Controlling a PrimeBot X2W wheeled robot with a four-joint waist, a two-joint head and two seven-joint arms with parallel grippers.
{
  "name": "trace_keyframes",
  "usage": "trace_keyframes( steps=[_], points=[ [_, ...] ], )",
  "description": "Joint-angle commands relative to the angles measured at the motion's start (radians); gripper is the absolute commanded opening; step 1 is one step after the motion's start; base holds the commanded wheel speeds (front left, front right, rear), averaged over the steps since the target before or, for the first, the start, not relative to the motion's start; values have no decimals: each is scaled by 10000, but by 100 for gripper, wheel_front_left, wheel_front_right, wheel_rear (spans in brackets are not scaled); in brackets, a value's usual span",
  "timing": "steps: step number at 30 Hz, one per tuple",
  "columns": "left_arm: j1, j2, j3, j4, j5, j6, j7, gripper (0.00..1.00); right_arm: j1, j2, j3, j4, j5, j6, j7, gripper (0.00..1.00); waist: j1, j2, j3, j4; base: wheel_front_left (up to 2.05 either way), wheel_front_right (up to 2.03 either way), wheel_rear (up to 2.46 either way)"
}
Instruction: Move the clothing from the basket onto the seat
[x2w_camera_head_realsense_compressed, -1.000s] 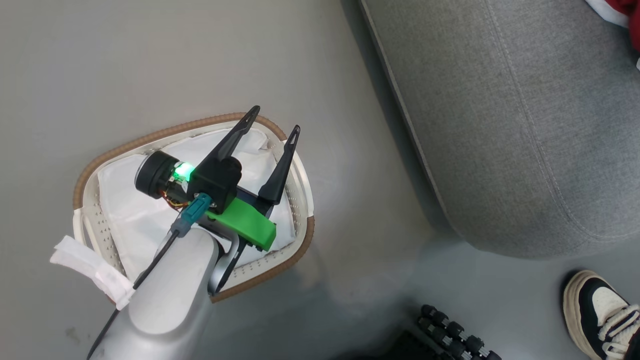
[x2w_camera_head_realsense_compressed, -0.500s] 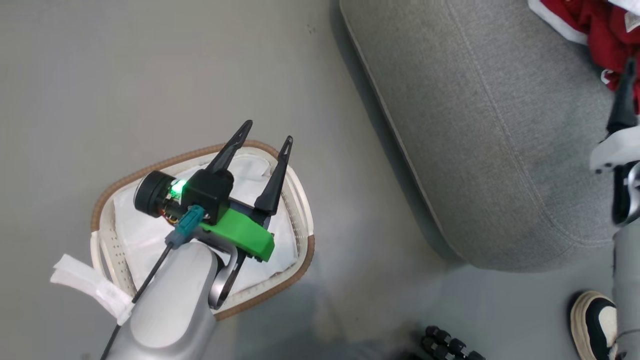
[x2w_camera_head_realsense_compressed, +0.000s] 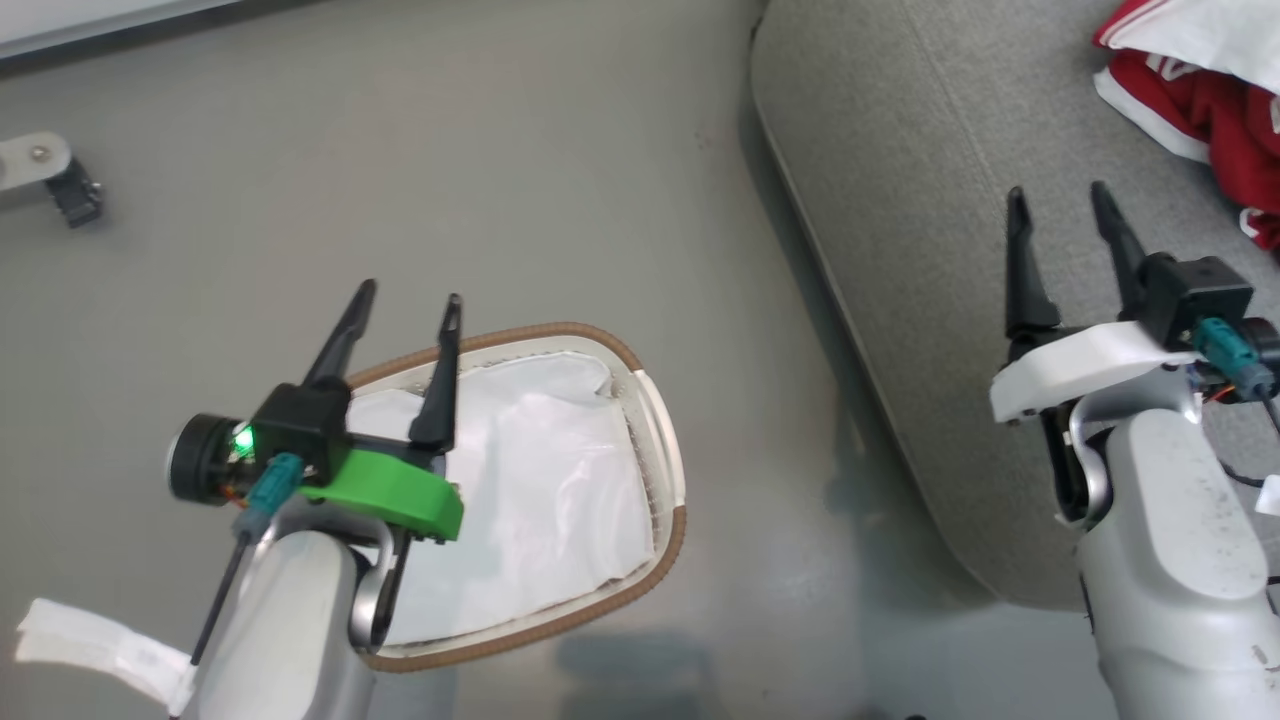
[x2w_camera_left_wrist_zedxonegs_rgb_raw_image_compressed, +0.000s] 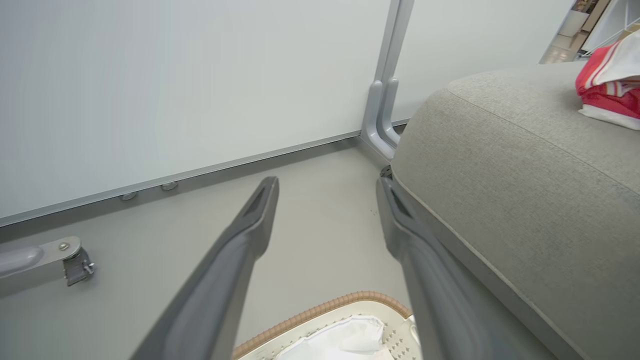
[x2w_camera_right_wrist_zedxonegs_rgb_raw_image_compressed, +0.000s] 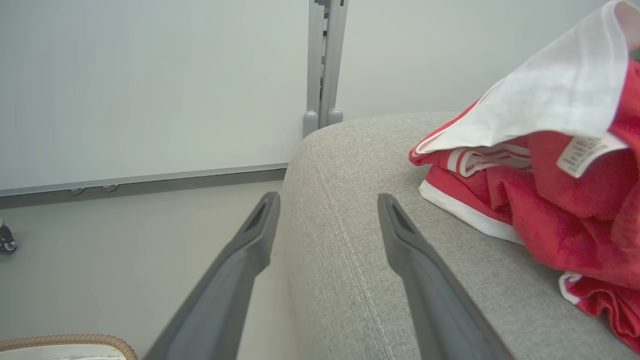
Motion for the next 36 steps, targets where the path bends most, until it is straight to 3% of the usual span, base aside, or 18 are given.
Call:
trace_keyframes(
  steps=[1, 10, 18, 36],
  points=[
    [209, -10, 286, -8, 68, 117, -5, 100, 185, 33, 187, -39, 108, -14, -20, 100, 0, 0, -389, 470, 0, 0, 0],
    [724, -388, 1768, 15, 437, 305, -6, 100, 580, 106, 1463, -293, 416, -14, -20, 100, 0, 0, -875, 1500, 0, 0, 0],
    [1407, -594, 2712, -330, 578, 187, -6, 100, 949, 155, 2127, -671, 738, -14, -20, 100, 0, 0, -1383, 1809, 0, 0, 0],
    [2837, -681, 2872, -371, 216, -174, -6, 100, 2362, 176, 2285, -657, 1031, -14, -20, 100, 0, 0, -2520, 1799, 0, 0, 0]
  ],
)
